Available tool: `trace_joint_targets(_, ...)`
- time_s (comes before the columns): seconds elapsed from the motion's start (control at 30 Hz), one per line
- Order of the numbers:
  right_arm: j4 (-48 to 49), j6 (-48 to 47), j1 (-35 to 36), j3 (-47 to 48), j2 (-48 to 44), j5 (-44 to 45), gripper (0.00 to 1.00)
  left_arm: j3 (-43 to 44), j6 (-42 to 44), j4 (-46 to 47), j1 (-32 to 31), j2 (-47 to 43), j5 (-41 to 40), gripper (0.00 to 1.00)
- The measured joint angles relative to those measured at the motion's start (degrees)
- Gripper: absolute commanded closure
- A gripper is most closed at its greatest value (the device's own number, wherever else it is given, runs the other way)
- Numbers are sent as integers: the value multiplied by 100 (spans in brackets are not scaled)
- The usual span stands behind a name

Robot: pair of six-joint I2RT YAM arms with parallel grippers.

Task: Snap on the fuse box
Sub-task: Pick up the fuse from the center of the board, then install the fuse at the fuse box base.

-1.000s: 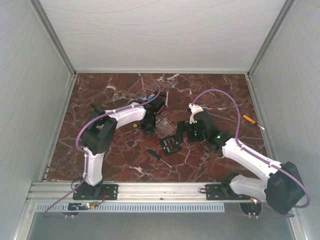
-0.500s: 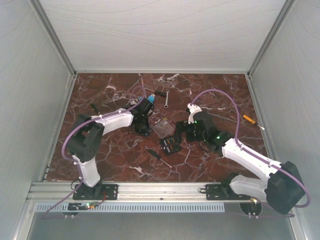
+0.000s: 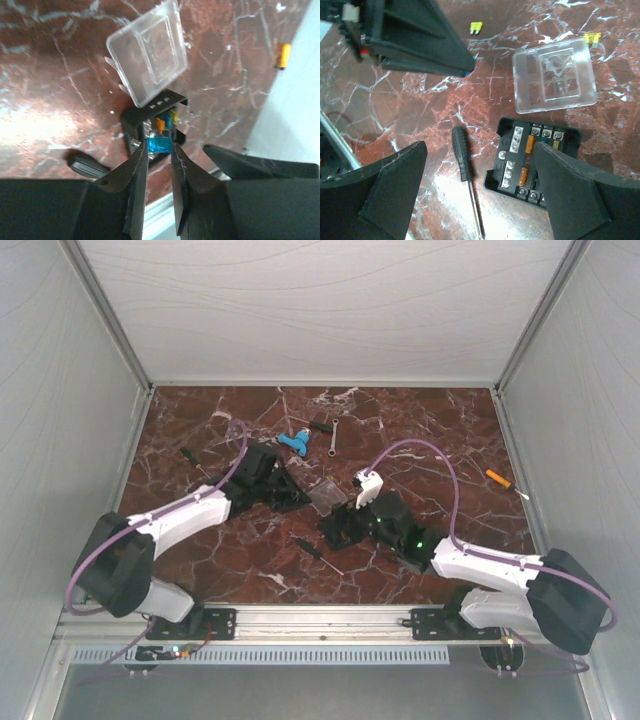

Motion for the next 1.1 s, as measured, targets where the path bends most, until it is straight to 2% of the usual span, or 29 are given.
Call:
trace_joint_targets(0.2, 1189, 107, 116, -400, 256, 514, 30, -592, -807, 769, -11, -396, 407, 88)
trace_joint_targets(0.33, 1875, 122, 243, -409, 560, 756, 43, -699, -1165, 1145, -68, -505, 566, 88)
trace_joint_targets(0.47, 2356, 153, 354, -442, 807, 1069, 50, -765, -1449, 1458, -155, -566, 678, 87)
trace_joint_targets(1.1, 3469, 280, 415, -551, 1198, 1600, 71, -997, -1963, 2004, -258, -584, 680, 87)
